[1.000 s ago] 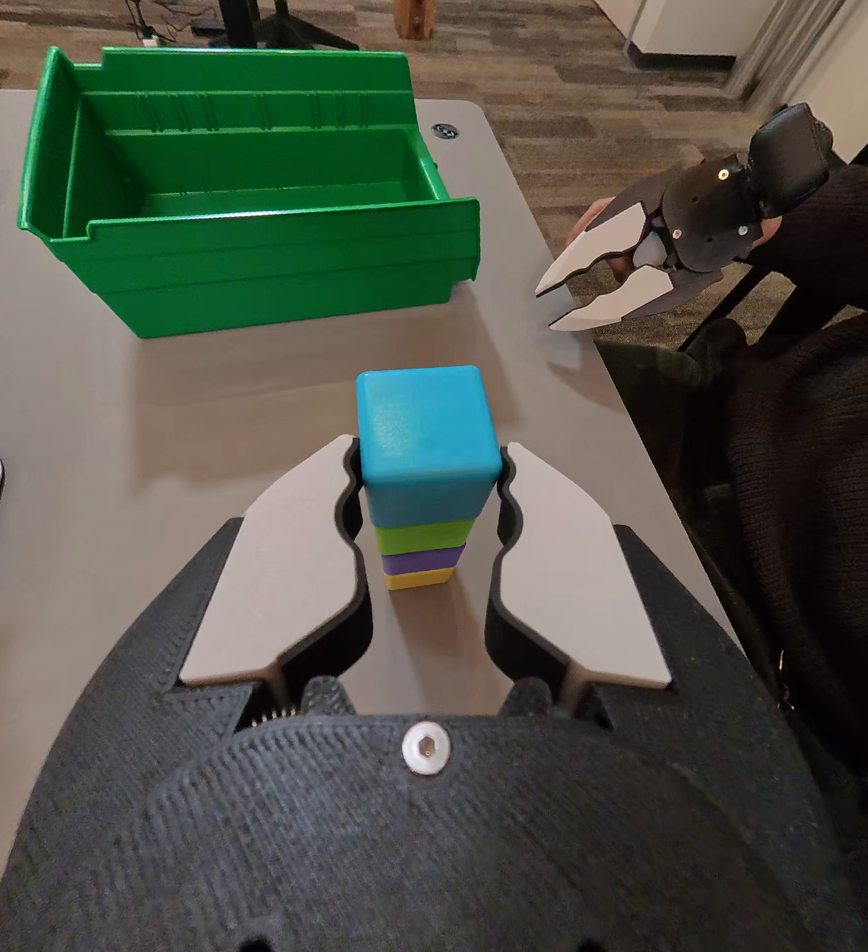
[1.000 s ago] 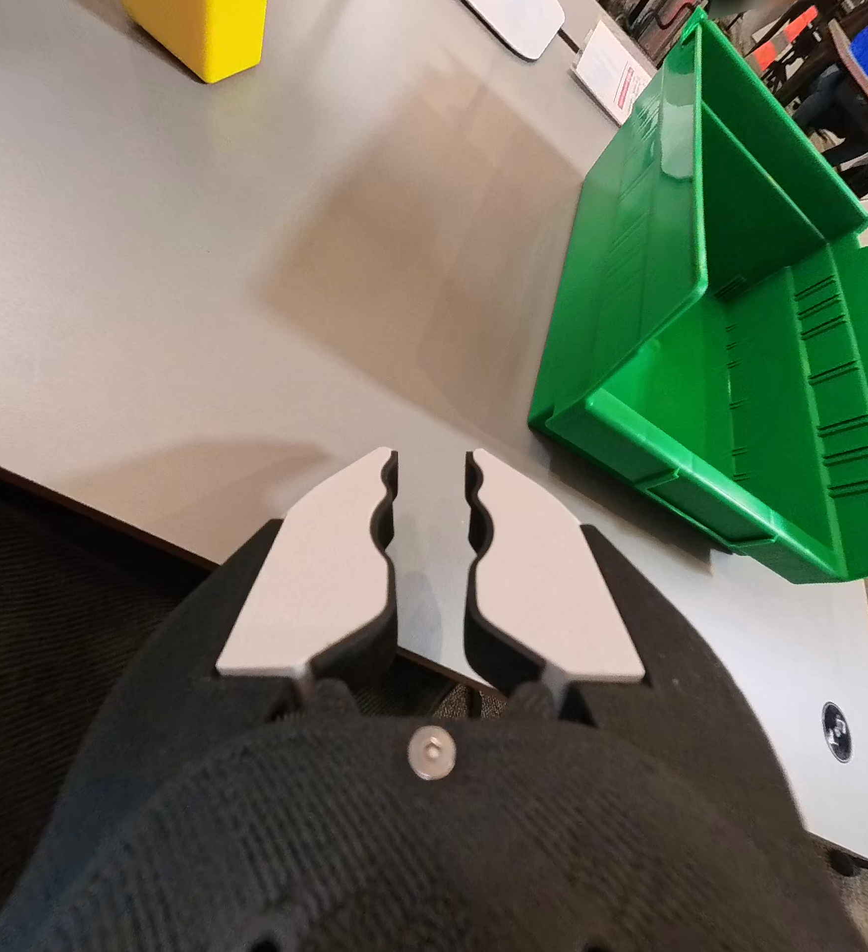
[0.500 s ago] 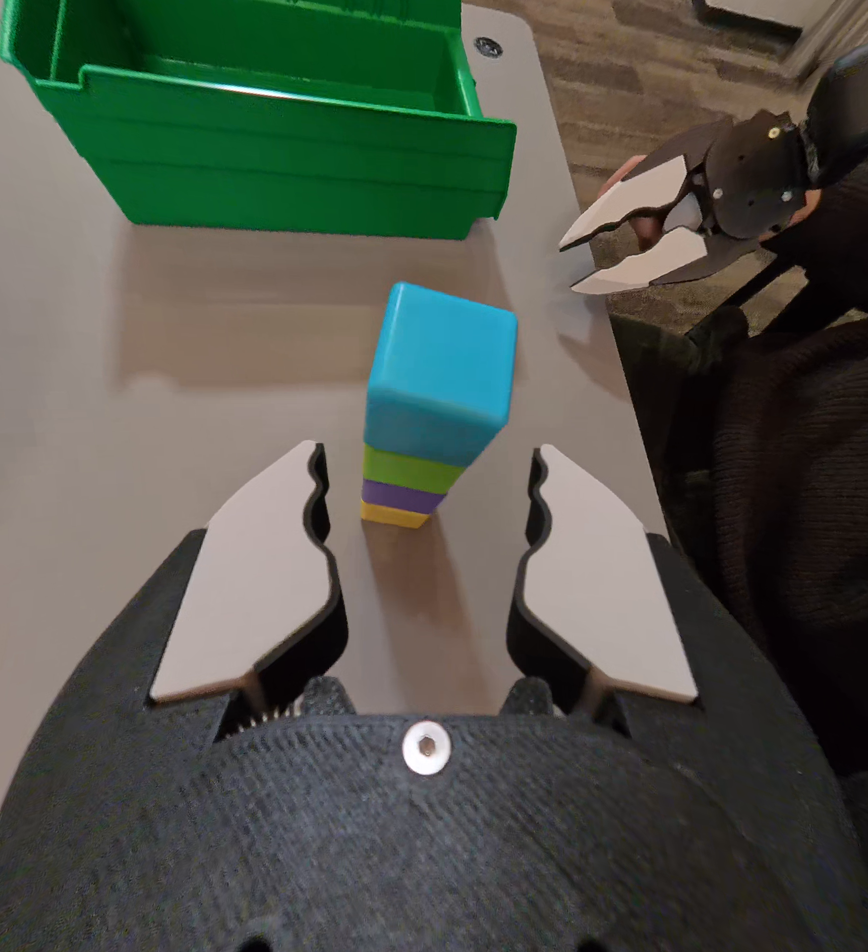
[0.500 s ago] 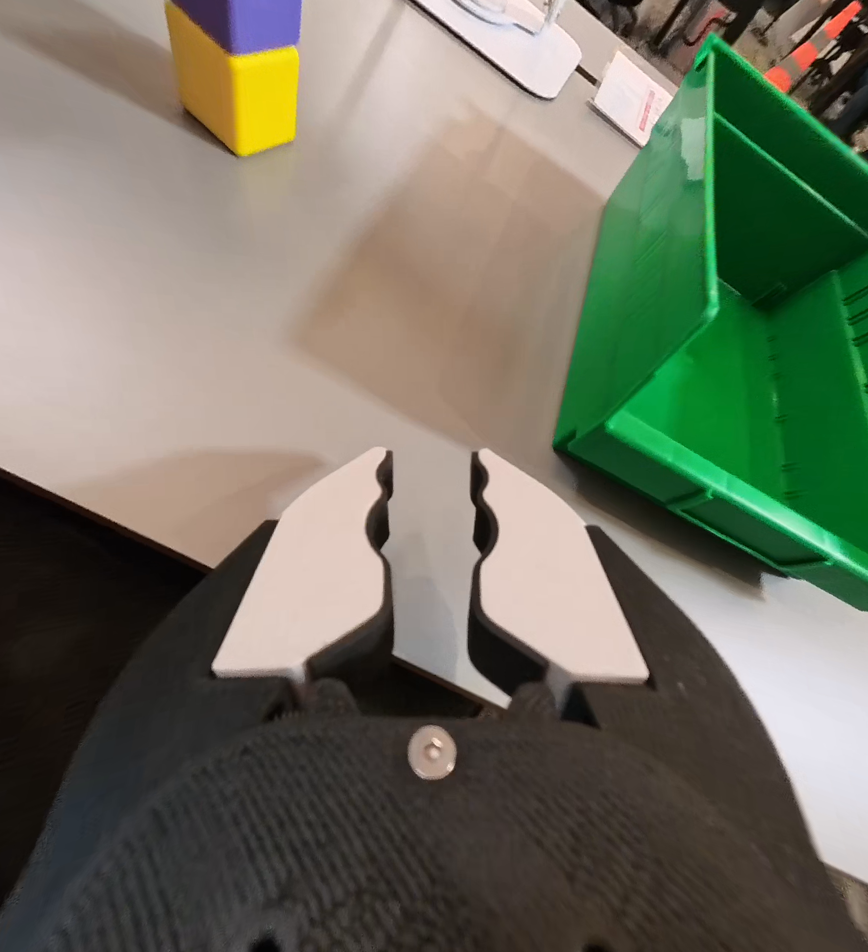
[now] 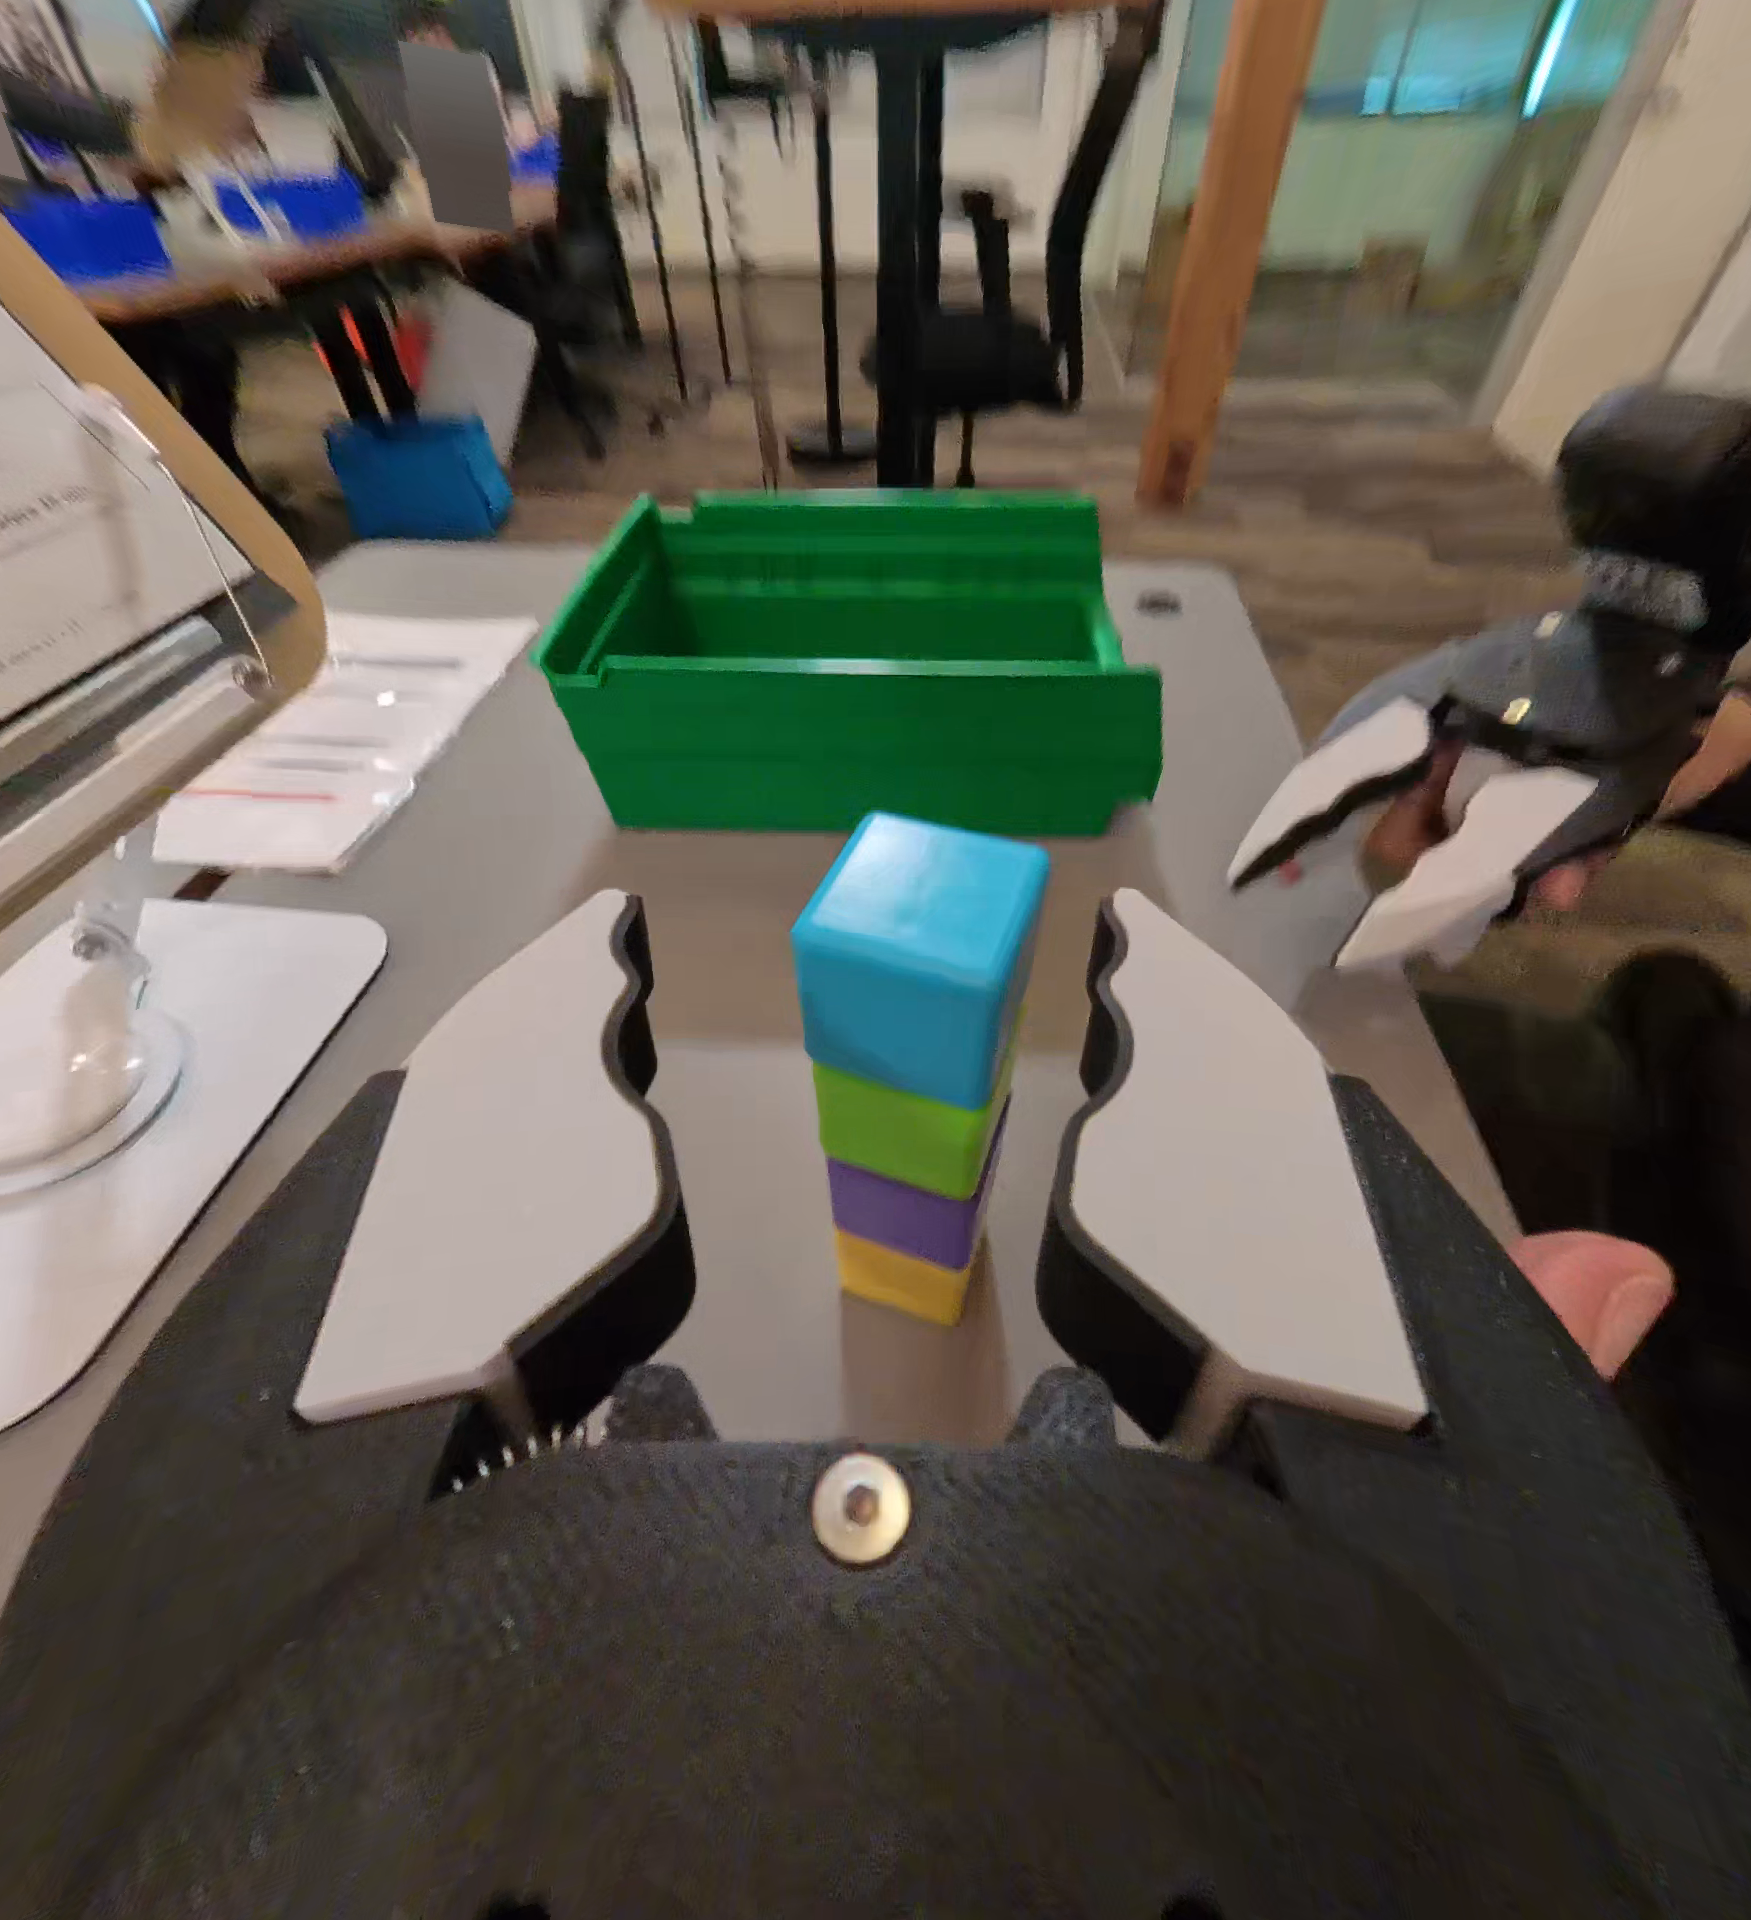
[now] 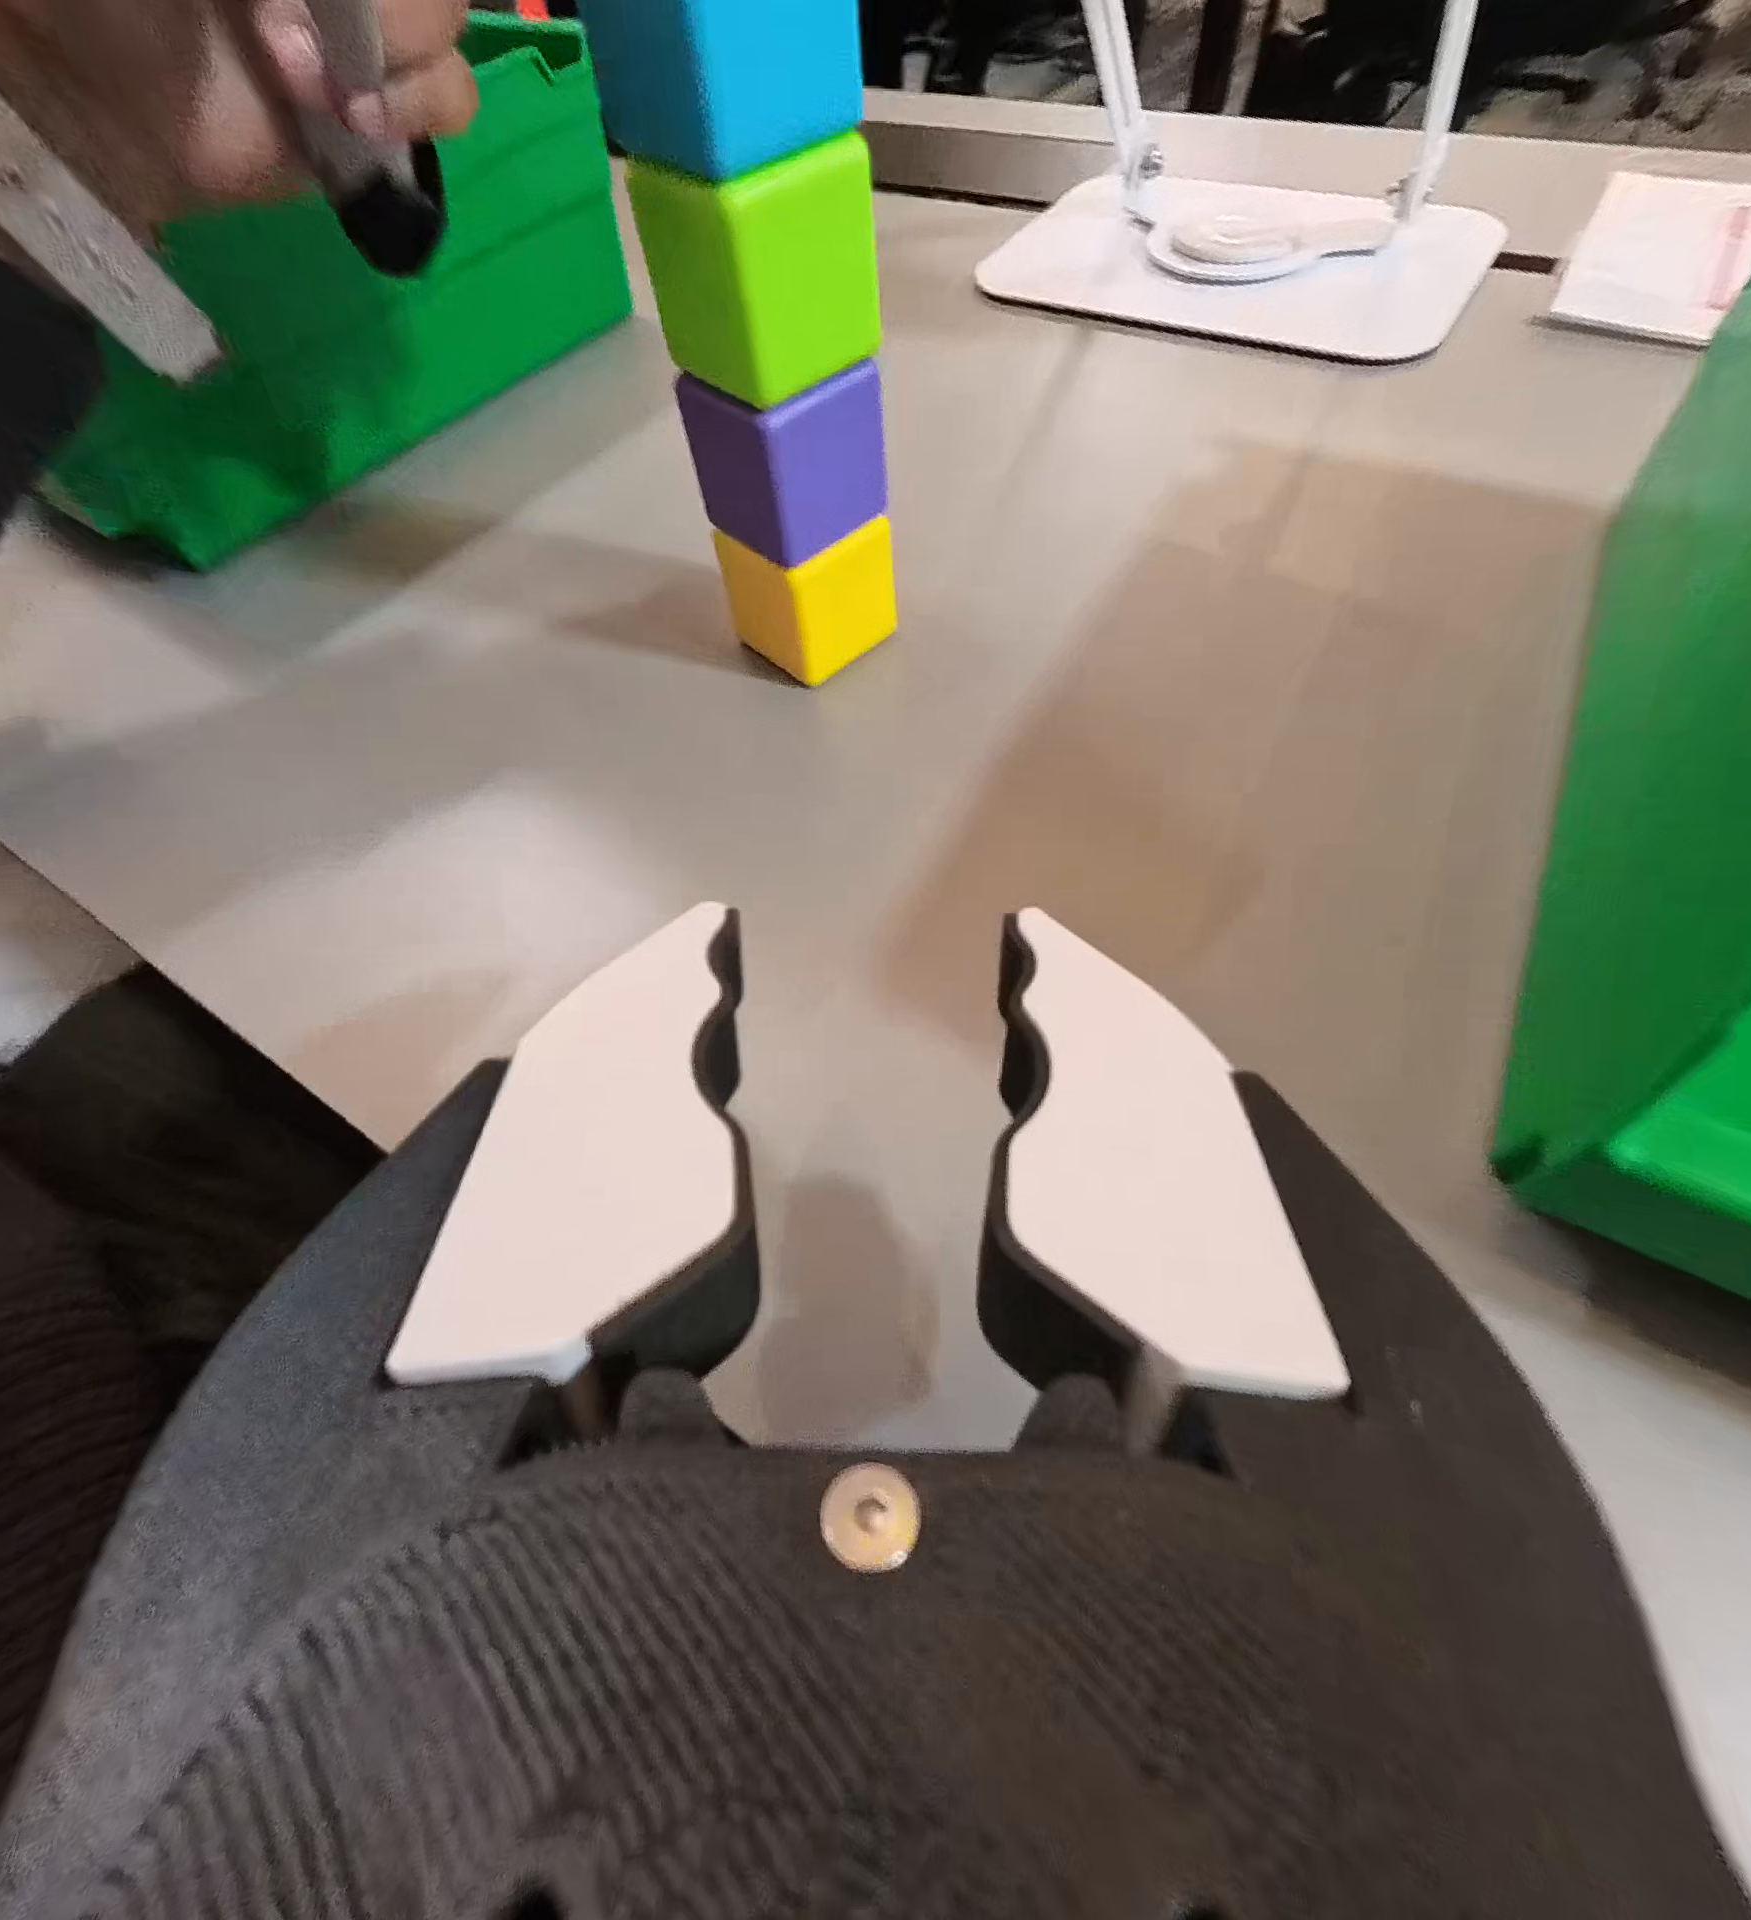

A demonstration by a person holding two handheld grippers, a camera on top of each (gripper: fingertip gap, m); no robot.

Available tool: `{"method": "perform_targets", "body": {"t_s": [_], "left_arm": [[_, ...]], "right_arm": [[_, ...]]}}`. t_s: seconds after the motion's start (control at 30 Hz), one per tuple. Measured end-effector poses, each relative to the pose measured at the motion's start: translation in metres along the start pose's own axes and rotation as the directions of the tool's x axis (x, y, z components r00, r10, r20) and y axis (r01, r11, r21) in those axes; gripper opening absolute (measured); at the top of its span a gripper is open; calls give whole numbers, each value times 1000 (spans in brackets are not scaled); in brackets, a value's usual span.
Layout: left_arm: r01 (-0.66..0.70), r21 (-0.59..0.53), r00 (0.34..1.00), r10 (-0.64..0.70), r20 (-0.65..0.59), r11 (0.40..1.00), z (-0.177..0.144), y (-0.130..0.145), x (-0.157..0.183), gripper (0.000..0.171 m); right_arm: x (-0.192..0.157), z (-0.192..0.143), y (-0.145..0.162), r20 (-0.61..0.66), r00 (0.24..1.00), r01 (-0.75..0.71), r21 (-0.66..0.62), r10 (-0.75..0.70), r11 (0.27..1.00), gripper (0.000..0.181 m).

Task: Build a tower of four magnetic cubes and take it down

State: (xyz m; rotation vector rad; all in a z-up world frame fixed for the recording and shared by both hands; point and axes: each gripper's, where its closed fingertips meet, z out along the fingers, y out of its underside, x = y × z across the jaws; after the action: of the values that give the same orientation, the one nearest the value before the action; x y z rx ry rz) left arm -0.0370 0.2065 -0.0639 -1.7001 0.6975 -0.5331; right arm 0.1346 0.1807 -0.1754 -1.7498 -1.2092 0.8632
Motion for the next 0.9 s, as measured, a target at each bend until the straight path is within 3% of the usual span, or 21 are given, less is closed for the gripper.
{"method": "perform_targets", "body": {"t_s": [0.1, 0.2, 0.37, 0.47, 0.57, 0.67, 0.77, 0.9], "left_arm": [[61, 91, 997, -64, 37, 994, -6, 2, 0, 79], [90, 22, 989, -92, 119, 996, -10, 30, -6, 79], [211, 100, 975, -217, 54, 972, -16, 40, 5, 79], [218, 64, 975, -220, 24, 974, -3, 46, 12, 79], [199, -9, 980, -198, 27, 980, 16, 57, 15, 88], [203, -34, 978, -201, 57, 979, 29, 64, 12, 95], [220, -18, 970, -217, 114, 975, 35, 67, 6, 95], [225, -24, 969, -221, 109, 974, 35, 72, 10, 92]], "right_arm": [[-4, 6, -9, 49, 998, -32, 30, 31, 999, 57], [5, 20, -34, 42, 999, -37, 116, 33, 993, 74], [-12, 42, -149, 255, 967, -88, 316, 5, 945, 87], [-24, 51, -189, 325, 940, -40, 402, -102, 915, 90], [-29, 58, -185, 418, 902, -81, 417, -112, 905, 86], [-18, 60, -164, 428, 899, -123, 451, -94, 884, 77], [-7, 61, -149, 456, 889, -193, 451, -39, 872, 76], [2, 64, -149, 488, 873, -261, 452, 9, 853, 73]]}}
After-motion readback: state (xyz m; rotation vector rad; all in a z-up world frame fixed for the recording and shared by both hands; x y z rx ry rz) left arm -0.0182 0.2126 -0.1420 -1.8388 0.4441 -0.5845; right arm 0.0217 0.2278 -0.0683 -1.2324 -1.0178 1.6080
